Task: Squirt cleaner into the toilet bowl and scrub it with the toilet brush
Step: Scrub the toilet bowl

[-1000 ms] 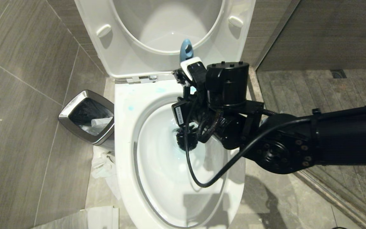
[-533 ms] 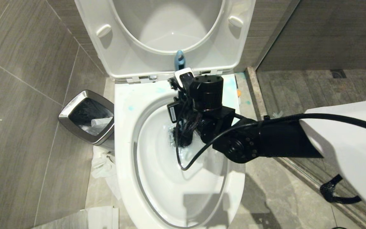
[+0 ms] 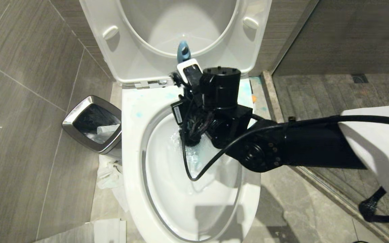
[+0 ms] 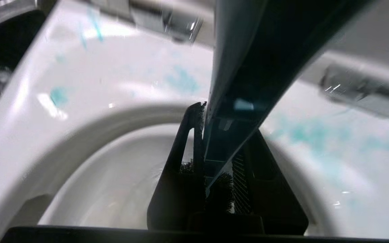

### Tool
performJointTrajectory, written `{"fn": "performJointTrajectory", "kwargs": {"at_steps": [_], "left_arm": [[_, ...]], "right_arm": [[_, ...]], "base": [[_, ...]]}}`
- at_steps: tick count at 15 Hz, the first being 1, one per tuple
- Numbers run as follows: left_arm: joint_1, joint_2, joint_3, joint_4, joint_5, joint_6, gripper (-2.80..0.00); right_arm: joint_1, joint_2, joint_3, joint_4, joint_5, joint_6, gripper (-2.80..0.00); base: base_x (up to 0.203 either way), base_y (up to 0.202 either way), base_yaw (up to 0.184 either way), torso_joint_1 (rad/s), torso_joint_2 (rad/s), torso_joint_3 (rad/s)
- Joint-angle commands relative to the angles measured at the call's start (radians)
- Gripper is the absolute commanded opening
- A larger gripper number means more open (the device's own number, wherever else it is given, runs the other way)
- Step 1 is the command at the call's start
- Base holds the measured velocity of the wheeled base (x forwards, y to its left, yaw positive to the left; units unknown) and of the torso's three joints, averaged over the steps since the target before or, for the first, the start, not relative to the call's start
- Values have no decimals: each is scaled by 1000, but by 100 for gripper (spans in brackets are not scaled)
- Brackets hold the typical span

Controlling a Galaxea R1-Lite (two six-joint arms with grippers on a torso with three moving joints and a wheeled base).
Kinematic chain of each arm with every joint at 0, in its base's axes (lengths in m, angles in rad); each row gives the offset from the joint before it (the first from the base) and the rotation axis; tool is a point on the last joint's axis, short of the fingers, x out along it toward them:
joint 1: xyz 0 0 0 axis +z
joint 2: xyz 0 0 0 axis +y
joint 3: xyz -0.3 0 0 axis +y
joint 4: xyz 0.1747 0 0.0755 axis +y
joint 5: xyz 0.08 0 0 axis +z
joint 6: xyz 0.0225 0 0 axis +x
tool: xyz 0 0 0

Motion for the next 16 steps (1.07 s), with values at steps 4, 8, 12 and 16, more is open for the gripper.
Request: {"fn": "performJointTrajectory", "kwargs": {"at_steps": [4, 8, 12, 16], "left_arm": [[-1, 2, -1, 0, -1, 4, -280], [-1, 2, 0, 0, -3, 2, -280], [-1, 2, 1, 0, -3, 2, -280], [-1, 2, -1, 0, -3, 4, -280]], "right_arm": [[16, -53, 11, -1, -3, -14, -280], [21, 41, 7, -6, -4, -11, -280], [24, 138, 10, -7, -15, -11, -280], [30, 139, 12, -7, -40, -15, -280]], "base": [[0, 0, 0, 0, 0, 0], [0, 0, 0, 0, 0, 0], [0, 0, 0, 0, 0, 0], [0, 0, 0, 0, 0, 0]]}}
